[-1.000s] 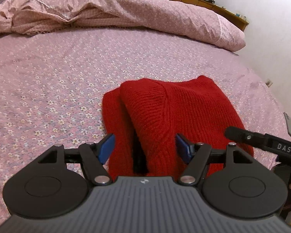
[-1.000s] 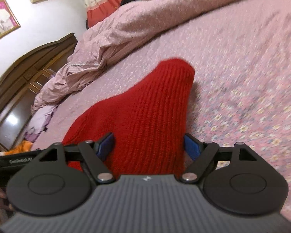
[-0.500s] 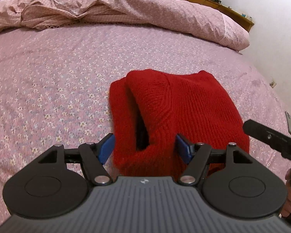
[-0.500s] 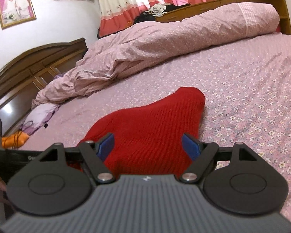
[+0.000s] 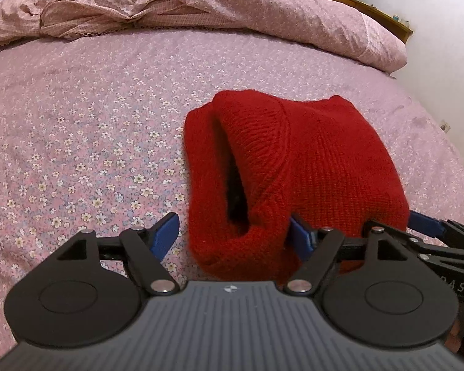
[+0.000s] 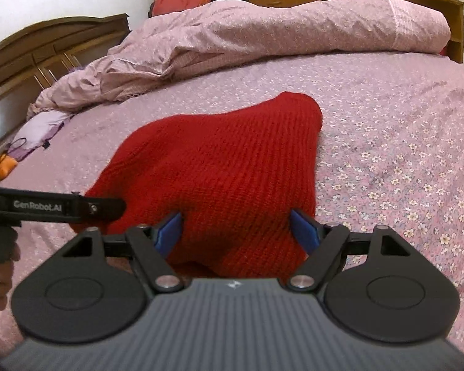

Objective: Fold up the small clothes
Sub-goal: 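Release the cardigan and withdraw both grippers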

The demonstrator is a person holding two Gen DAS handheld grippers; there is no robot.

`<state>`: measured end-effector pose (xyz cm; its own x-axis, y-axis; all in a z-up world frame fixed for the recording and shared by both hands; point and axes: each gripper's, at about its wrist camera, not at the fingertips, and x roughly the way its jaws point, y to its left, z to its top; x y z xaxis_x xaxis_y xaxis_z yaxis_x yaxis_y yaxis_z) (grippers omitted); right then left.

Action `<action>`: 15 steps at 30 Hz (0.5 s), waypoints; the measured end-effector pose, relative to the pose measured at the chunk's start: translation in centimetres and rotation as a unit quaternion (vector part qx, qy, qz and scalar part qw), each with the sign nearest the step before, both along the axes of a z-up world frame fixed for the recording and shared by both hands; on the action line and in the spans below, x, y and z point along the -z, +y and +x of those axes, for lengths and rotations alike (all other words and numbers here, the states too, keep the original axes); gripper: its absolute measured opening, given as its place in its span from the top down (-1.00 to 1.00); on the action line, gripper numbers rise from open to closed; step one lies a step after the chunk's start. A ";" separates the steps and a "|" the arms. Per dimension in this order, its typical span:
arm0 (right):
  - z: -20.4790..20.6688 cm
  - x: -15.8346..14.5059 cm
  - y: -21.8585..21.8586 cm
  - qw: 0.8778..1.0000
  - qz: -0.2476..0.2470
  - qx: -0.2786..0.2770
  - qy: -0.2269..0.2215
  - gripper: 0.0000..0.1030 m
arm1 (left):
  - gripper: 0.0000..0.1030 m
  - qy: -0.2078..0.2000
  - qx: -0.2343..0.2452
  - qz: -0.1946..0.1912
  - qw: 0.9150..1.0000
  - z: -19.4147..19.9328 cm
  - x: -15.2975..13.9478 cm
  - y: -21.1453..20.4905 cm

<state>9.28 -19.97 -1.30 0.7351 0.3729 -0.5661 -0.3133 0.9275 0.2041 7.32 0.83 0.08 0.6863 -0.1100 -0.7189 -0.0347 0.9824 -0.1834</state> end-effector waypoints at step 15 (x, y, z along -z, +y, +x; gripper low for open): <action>-3.6 -2.2 -0.8 1.000 0.006 0.025 0.009 -0.52 | -0.80 0.015 -0.022 0.036 0.999 -3.3 -2.0 -2.1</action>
<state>5.72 -20.74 0.95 0.7429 0.3435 -0.5745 -0.2632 0.9391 0.2211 4.02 -1.24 2.03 0.6672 -0.0283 -0.7444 -0.0821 0.9904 -0.1112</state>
